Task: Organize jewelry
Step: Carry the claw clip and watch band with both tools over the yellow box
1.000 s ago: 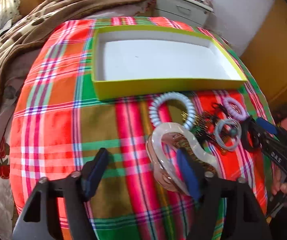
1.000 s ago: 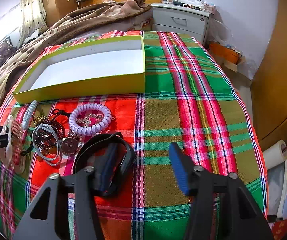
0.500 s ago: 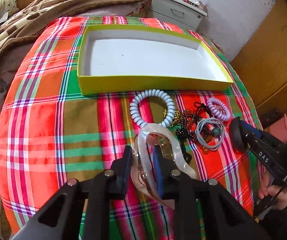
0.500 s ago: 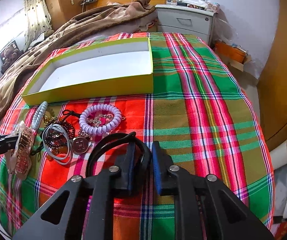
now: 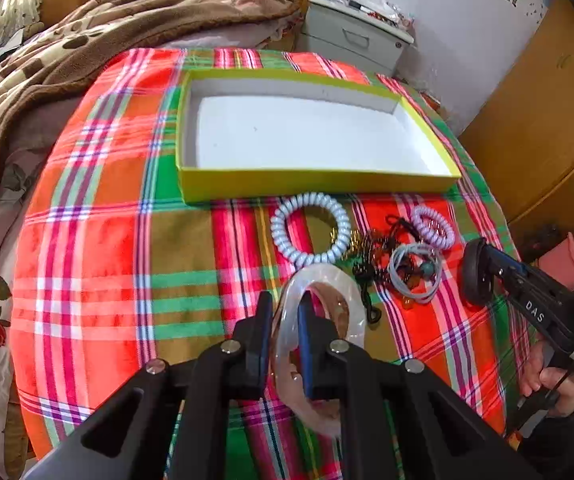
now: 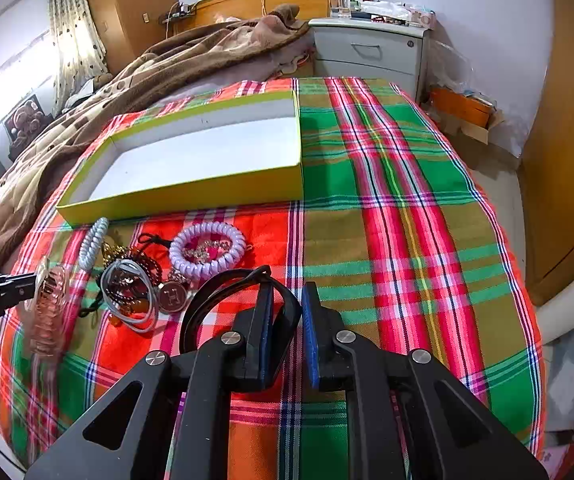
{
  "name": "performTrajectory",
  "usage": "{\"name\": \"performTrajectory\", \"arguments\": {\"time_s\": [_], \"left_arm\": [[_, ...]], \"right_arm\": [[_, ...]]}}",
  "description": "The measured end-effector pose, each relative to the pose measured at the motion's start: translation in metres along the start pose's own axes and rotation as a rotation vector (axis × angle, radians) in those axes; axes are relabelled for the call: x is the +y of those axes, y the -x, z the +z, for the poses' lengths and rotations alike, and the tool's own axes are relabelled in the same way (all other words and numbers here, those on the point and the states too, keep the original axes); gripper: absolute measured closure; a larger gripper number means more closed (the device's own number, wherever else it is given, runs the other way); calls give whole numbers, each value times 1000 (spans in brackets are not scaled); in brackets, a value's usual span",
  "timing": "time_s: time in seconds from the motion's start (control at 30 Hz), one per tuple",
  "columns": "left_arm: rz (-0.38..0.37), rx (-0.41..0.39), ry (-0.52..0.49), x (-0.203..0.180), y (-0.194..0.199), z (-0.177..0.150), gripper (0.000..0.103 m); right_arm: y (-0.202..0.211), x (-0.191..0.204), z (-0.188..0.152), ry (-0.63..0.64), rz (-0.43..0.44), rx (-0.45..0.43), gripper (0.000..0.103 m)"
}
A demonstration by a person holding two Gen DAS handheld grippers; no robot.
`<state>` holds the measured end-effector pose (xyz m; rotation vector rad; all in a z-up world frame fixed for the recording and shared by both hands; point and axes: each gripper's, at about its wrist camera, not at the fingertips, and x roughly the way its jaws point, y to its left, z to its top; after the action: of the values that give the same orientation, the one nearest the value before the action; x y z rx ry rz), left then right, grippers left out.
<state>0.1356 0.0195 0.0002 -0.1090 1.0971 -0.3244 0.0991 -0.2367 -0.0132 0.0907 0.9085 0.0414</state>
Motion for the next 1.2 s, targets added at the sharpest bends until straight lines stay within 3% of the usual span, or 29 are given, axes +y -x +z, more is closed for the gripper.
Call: {"name": "performTrajectory", "arguments": {"time_s": [0.47,0.83,1.2], "left_arm": [[-21,-34,-3,2,19,11,93],[-34,-75,5,8,32,30,95],[-39,-91,17,19,42,24,95]], "right_arm": [[15,3,15,-11,30,-41,88],[23,8,48,-1,39,-93,88],[21,9,55,-2,48,-101,88]]}}
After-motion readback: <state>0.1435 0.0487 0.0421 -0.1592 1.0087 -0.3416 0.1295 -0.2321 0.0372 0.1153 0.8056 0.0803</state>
